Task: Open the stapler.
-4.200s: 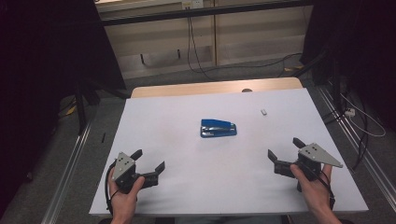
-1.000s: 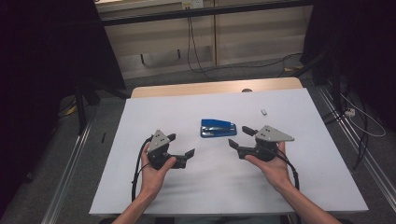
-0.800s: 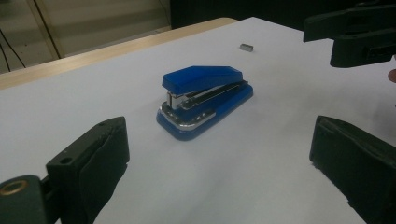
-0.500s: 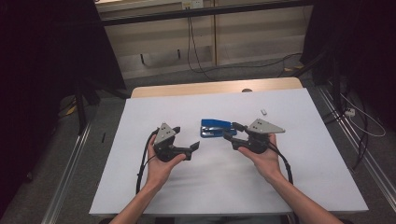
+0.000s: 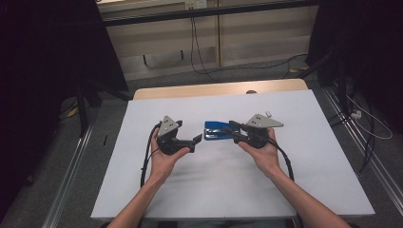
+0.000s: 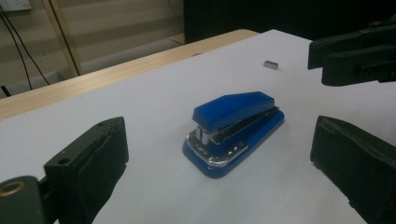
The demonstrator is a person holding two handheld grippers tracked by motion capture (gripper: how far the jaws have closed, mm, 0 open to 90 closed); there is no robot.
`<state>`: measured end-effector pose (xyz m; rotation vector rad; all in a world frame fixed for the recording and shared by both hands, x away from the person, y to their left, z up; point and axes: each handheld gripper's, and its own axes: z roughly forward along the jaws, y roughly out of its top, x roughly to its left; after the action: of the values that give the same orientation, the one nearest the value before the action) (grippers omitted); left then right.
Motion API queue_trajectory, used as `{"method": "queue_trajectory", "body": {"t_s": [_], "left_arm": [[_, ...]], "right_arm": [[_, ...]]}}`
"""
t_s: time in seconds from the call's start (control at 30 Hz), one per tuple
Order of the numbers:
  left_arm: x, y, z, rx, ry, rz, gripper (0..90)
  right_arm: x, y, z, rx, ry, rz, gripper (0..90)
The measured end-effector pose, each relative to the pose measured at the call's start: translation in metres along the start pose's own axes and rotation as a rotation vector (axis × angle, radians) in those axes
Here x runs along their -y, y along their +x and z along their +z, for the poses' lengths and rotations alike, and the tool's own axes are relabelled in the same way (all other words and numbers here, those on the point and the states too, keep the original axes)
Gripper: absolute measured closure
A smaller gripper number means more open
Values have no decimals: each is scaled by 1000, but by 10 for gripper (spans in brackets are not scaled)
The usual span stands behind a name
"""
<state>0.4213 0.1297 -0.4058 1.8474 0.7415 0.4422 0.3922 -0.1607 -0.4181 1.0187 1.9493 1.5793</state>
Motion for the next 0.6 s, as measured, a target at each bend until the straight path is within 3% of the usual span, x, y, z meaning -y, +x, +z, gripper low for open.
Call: {"method": "queue_trajectory", "body": {"t_s": [0.2,0.23,0.27,0.3,0.53,0.6], "left_arm": [[0,2,12,2,14,4,51],[-1,5,19,-13,36,41,52],[-2,7,23,-19,40,44,54],[-3,9,25,-17,41,30,54],[-2,11,39,-18,56,10,53],[-1,9,40,-28,82,31,89]], "right_arm": [[5,0,13,-30,8,19,824],[6,0,14,-35,8,18,853],[7,0,16,-43,12,17,880],[8,0,18,-47,17,20,897],[12,-2,31,-41,44,12,900],[15,-3,33,-42,51,15,900]]}}
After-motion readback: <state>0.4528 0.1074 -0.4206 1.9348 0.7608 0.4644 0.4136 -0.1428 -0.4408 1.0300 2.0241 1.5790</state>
